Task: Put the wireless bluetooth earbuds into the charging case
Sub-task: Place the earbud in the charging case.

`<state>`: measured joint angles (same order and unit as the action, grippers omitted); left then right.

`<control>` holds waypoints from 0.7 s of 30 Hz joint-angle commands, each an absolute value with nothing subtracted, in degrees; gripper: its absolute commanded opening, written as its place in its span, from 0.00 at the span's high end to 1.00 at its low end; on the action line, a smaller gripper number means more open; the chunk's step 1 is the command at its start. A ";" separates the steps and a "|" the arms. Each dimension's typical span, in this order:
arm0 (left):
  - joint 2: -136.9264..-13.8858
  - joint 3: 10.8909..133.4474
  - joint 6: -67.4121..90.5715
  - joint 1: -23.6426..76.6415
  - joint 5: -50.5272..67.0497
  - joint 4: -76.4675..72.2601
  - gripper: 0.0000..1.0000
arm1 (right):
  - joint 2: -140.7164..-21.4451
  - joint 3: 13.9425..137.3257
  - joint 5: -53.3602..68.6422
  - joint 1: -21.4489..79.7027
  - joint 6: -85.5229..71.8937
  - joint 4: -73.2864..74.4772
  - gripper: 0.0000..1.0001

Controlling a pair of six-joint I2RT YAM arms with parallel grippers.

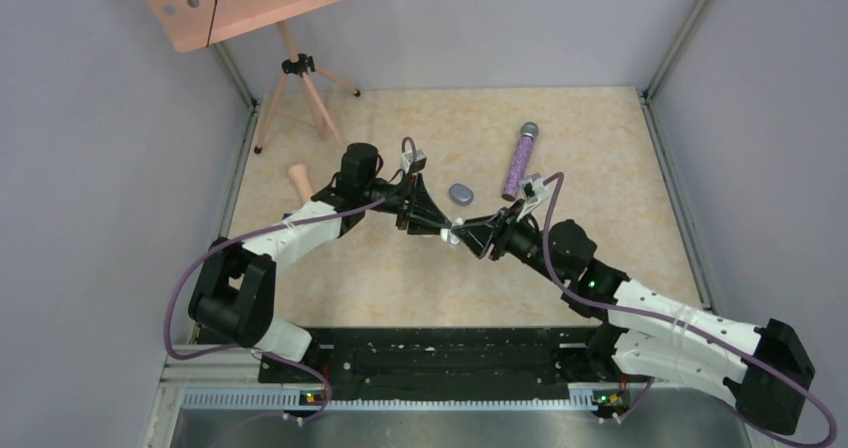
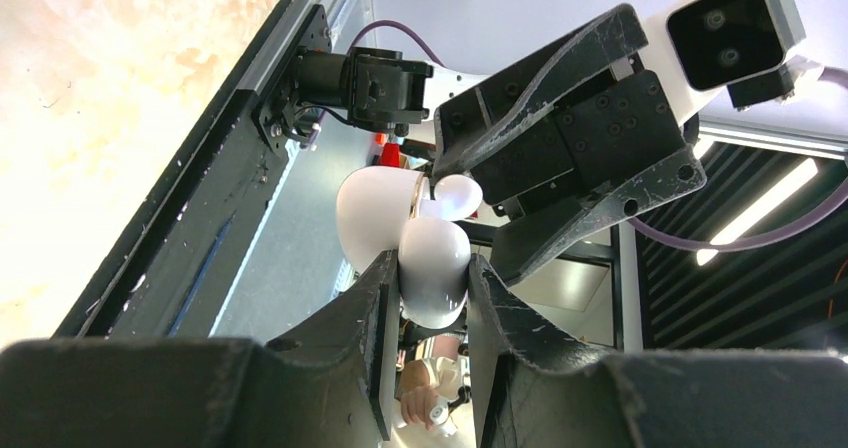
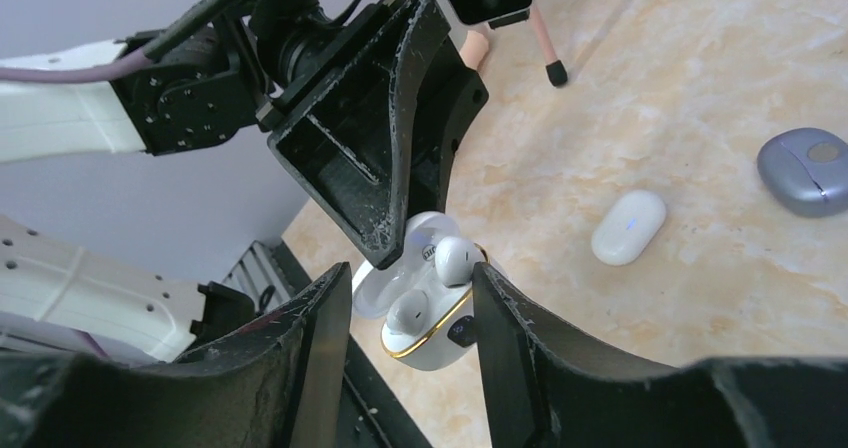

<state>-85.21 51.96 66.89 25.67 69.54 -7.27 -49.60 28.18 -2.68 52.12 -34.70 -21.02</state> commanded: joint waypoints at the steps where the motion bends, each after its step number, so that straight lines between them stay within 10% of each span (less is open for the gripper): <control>1: -83.43 54.05 65.68 25.93 69.80 -7.77 1.00 | -49.85 29.33 2.22 49.79 -39.82 -24.97 0.51; 21: -83.14 53.98 64.86 25.88 69.71 -6.85 1.00 | -52.46 29.74 5.85 48.16 -42.30 -26.19 0.50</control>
<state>-85.21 51.99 65.78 25.65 69.43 -5.28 -51.22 28.18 2.87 48.47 -41.76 -23.22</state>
